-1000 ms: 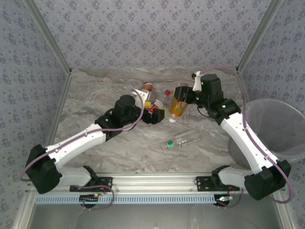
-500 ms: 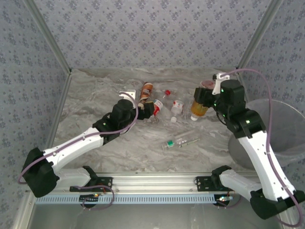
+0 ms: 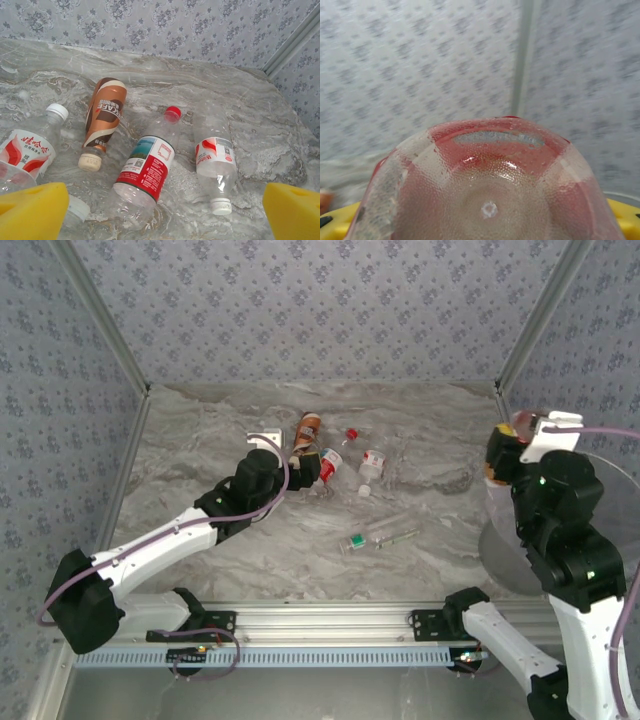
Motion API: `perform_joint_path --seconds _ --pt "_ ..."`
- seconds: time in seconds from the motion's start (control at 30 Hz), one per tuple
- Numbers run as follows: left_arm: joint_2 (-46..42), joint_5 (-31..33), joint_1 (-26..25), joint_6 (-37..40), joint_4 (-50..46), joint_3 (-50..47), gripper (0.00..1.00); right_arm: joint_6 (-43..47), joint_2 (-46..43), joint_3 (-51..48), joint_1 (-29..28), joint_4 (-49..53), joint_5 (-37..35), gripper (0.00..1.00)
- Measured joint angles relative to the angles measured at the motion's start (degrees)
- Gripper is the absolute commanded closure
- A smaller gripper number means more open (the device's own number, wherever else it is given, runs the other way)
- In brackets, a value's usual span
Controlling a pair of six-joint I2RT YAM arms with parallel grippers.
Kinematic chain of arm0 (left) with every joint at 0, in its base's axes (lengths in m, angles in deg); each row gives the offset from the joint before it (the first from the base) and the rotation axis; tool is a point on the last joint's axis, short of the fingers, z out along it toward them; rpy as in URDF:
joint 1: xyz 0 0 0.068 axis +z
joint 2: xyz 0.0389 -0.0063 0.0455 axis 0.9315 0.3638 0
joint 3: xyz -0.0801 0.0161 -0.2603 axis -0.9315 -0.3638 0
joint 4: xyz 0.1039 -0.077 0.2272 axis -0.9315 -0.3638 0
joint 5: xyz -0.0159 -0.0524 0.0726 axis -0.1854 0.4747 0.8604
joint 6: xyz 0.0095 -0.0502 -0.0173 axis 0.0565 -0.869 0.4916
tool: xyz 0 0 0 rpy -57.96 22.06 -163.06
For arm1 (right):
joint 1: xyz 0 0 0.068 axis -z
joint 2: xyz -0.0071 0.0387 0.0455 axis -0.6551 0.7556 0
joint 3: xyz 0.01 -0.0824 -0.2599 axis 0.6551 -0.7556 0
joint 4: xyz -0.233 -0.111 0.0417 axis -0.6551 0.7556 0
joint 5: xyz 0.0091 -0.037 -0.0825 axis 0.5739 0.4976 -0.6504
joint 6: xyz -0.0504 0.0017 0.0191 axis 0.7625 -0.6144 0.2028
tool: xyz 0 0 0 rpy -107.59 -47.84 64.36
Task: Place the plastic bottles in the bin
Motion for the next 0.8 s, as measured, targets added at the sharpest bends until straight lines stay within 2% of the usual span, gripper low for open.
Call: perform_joint_path --seconds 0.23,0.37,0.53,0.8 --pt "1.3 -0.2 0.1 -1.2 0.0 0.0 0.01 5.3 -1.1 -1.4 4.7 -4.0 -11.2 0.49" --pt "1.5 0.3 0.1 -3.1 -0.2 0.0 0.01 4.8 0.4 -2.2 11.0 -4.0 -14.3 0.49" --pt "1.4 1.5 0.1 -4.1 -0.2 0.0 0.01 2.9 1.4 -6.5 21.8 -3.9 -13.2 0.49" --pt "0.9 2.3 0.3 -4.0 -1.8 0.0 0.00 -2.8 4.1 -11.1 39.3 -0.1 -4.6 0.48"
